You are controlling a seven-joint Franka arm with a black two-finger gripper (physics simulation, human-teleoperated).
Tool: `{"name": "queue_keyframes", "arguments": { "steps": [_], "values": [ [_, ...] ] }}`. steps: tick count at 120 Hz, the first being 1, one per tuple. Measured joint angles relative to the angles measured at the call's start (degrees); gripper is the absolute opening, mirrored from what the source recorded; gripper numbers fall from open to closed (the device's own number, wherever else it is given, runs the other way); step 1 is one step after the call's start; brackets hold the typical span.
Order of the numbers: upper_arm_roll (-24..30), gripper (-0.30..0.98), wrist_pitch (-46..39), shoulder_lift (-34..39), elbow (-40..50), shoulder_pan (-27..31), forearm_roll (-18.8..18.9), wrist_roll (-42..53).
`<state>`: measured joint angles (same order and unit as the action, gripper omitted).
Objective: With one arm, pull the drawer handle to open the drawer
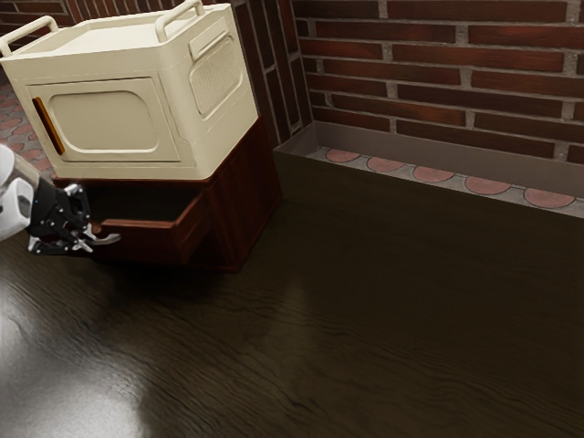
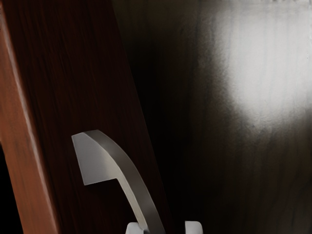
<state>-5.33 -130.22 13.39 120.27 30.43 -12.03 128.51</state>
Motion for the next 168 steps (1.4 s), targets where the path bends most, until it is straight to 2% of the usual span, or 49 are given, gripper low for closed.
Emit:
{"name": "queue_keyframes", "arguments": {
  "steps": [45,80,92,120,126,132,138,149,160,168],
  "values": [
    [-0.5,-0.06,0.0,5.7,6.1,-0.2,0.4,0.6],
    [-2.0,-0.04,0.2,7.1,7.5,-1.4,0.5,1.0],
    [-2.0,0.00,0.6,7.9,7.8,-1.4,0.8,1.0],
    [-2.4,0.20,2.9,12.4,8.5,-1.8,1.3,0.5],
    [-2.5,0.22,4.3,13.3,8.0,-1.9,2.5,0.2],
    [-2.0,0.25,7.2,13.6,5.2,-3.5,5.3,-0.8],
    [-0.2,0.30,12.7,12.3,-1.6,-7.2,9.1,-2.7],
    [1.0,0.44,25.7,2.1,-20.8,-18.5,13.7,-8.8],
    [0.9,0.52,34.6,-2.2,-26.8,-21.9,15.0,-15.9],
    [0.8,0.57,38.9,-3.3,-27.8,-22.1,14.0,-20.5]
  ]
}}
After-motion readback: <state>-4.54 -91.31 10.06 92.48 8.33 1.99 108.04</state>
